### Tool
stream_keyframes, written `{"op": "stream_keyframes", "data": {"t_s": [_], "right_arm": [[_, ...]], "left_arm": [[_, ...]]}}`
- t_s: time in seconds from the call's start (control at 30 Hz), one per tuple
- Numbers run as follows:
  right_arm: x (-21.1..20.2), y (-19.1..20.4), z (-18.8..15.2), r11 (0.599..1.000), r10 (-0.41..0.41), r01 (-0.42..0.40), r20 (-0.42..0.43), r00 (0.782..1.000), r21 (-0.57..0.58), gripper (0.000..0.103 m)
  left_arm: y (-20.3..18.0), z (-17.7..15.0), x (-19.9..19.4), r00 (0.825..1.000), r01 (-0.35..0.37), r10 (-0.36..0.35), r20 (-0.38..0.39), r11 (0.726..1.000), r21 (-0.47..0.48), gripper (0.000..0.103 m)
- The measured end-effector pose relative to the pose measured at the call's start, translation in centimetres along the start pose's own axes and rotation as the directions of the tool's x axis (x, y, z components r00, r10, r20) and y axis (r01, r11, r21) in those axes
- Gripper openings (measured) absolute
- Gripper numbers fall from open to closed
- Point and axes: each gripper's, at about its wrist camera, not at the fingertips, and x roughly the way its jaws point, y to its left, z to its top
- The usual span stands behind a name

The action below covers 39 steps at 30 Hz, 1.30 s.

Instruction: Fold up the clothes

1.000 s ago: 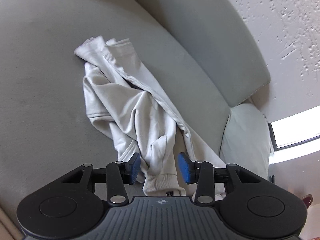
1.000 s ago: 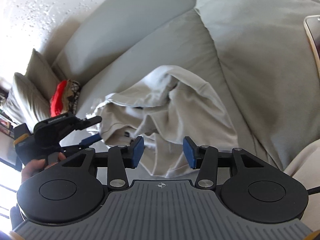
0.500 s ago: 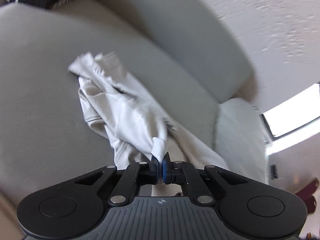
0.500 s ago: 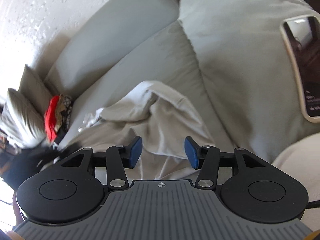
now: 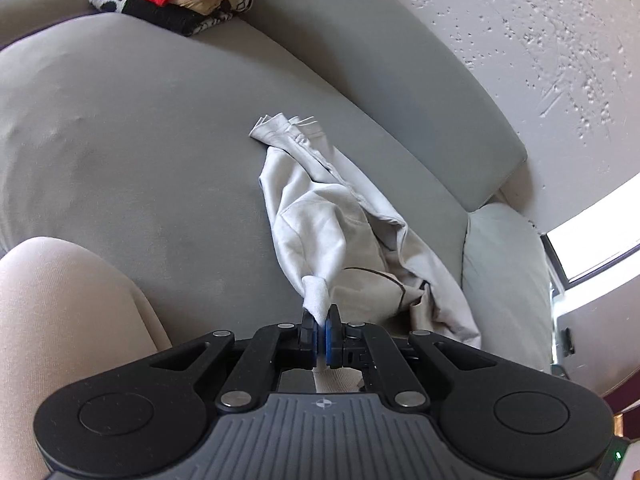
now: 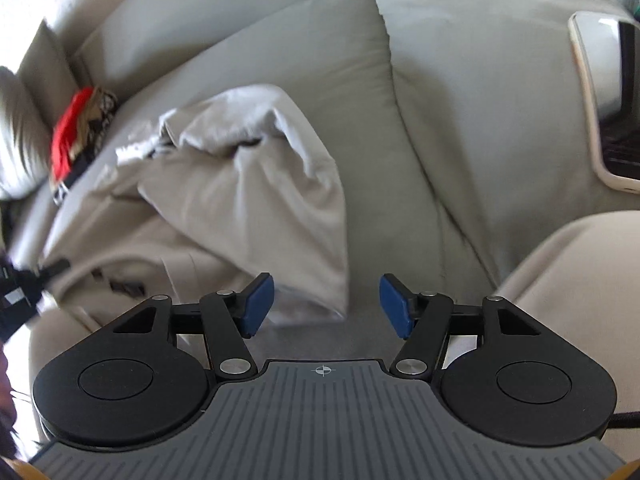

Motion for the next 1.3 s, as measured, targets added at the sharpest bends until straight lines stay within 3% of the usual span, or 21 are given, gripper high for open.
{"op": "stream_keyframes", "data": {"t_s": [0.17,0.2,0.23,0.3,0.4,0.5,0.6,0.67,0.7,0.83,1.0,1.2,1.3], "right_arm": [[0.6,0.5,-2.5,0.992,-0.047,0.058,0.098,0.994,-0.109,0.053],[0.5,0.6,-2.7,0.992,-0.044,0.059,0.134,0.99,-0.115,0.045],[0.5,0.7,-2.8,0.991,-0.04,0.061,0.17,0.985,-0.121,0.009],[-0.3,0.5,-2.5,0.993,-0.026,0.051,0.226,0.974,-0.106,0.0],[-3.1,-1.7,-0.9,0.995,-0.093,0.083,0.316,0.944,0.047,0.0],[-4.5,-5.4,0.7,0.966,-0.19,0.123,0.298,0.936,0.228,0.0],[-4.4,-6.1,1.3,0.95,-0.241,0.162,0.294,0.925,0.267,0.0],[-4.3,-6.6,1.6,0.938,-0.274,0.188,0.29,0.917,0.293,0.0],[-4.3,-6.9,1.8,0.931,-0.291,0.201,0.287,0.913,0.306,0.0],[-4.0,-7.1,2.5,0.907,-0.357,0.257,0.287,0.889,0.332,0.0],[-3.6,-7.3,2.2,0.92,-0.327,0.241,0.269,0.906,0.308,0.0],[-3.0,-7.7,2.1,0.927,-0.28,0.189,0.262,0.924,0.324,0.001],[-3.0,-7.6,2.0,0.928,-0.267,0.176,0.256,0.929,0.329,0.001]], "left_arm": [[0.1,-0.1,0.3,1.0,-0.014,0.014,0.007,1.0,0.023,0.001],[0.2,-0.1,0.3,1.0,-0.013,0.013,0.004,1.0,0.021,0.001],[0.2,-0.2,0.4,1.0,-0.016,0.016,0.004,1.0,0.022,0.001],[0.2,-0.2,0.2,1.0,-0.018,0.018,0.005,1.0,0.023,0.001],[0.0,-0.5,0.0,1.0,-0.013,0.013,-0.001,1.0,0.019,0.001],[-0.6,-1.4,0.7,0.998,0.01,-0.008,-0.055,1.0,0.027,0.004],[-1.5,-2.9,1.8,0.99,0.015,-0.006,-0.141,0.998,0.066,0.017],[-1.8,-3.8,2.3,0.983,0.007,0.008,-0.186,0.997,0.082,0.033],[-2.0,-4.2,2.6,0.978,0.003,0.016,-0.208,0.996,0.09,0.035],[-0.3,-3.1,2.6,0.991,-0.026,0.028,-0.133,1.0,0.01,0.035],[1.8,-1.5,3.0,0.999,-0.039,0.035,-0.042,0.995,-0.092,0.033],[4.0,-0.3,6.8,0.997,0.066,-0.075,-0.035,0.976,-0.206,0.034],[4.7,0.1,8.4,0.99,0.122,-0.136,-0.041,0.962,-0.245,0.04]]}}
